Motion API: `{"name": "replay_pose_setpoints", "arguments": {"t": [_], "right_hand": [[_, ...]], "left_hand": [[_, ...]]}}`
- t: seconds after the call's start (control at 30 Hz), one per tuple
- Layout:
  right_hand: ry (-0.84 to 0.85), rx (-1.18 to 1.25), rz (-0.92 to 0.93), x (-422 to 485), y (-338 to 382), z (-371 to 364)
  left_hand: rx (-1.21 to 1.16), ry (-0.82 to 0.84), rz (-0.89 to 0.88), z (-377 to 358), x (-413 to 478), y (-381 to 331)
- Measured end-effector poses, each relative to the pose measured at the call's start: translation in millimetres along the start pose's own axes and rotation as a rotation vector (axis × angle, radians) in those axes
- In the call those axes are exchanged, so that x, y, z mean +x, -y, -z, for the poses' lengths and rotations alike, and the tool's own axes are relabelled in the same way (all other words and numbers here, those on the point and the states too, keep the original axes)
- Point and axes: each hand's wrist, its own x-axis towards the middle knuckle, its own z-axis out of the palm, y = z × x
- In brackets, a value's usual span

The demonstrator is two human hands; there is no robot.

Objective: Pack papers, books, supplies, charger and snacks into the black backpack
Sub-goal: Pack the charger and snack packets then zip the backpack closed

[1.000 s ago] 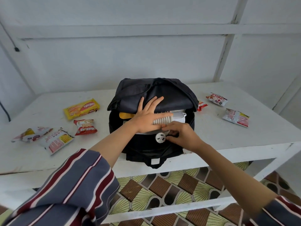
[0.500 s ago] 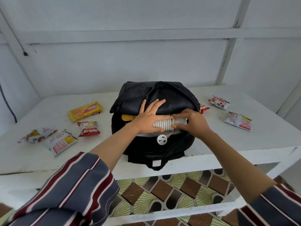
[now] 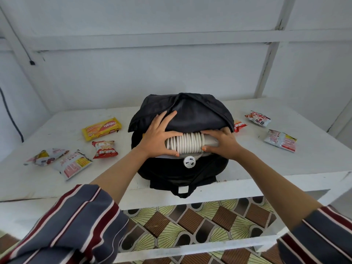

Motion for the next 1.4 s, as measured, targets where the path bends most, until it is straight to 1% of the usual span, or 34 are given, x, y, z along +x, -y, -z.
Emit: {"name": "replay_pose_setpoints", "arguments": {"t": [0.2, 0.37, 0.57, 0.67, 0.77, 0.97, 1.07, 1.17, 1.3, 1.4], "right_hand": [[-0.093, 0.053, 0.058, 3.6, -5.3, -10.8], [-0.126, 0.035, 0.049, 0.5, -4.0, -16.5], [-0.156, 0.195, 0.036, -2.7, -3.2, -17.1], [-0.178, 0.262, 0.026, -5.6, -4.5, -18.6], [-0.172, 0.286, 0.027, -7.1, -8.3, -19.6], [-0.196, 0.240, 0.024, -7.7, -7.8, -17.7], [-0.207, 0.218, 0.005, -9.4, -5.2, -16.1], [-0.221, 0.231, 0.006, -10.5, -4.7, -17.1], [-0.194, 0.238, -0.030, -10.1, -1.0, -15.1], [-0.203, 0.247, -0.013, -11.9, 3.0, -10.5]], "left_hand": [[0.048, -0.041, 0.022, -4.7, 2.8, -0.8], [0.058, -0.015, 0.051, -5.5, 4.0, -3.2], [-0.025, 0.022, 0.046, -3.7, 2.4, -2.6], [-0.105, -0.020, 0.042, -1.1, 0.8, -4.0], [-0.128, -0.067, 0.050, 1.1, 1.8, -7.1], [-0.124, -0.103, 0.071, 3.1, -0.4, -11.6], [-0.108, -0.154, 0.072, 6.8, -1.4, -15.2], [-0.087, -0.174, 0.079, 10.4, -1.1, -16.7], [-0.081, -0.175, 0.067, 13.1, -3.2, -16.8], [-0.071, -0.215, 0.045, 15.0, -5.8, -18.3]]}}
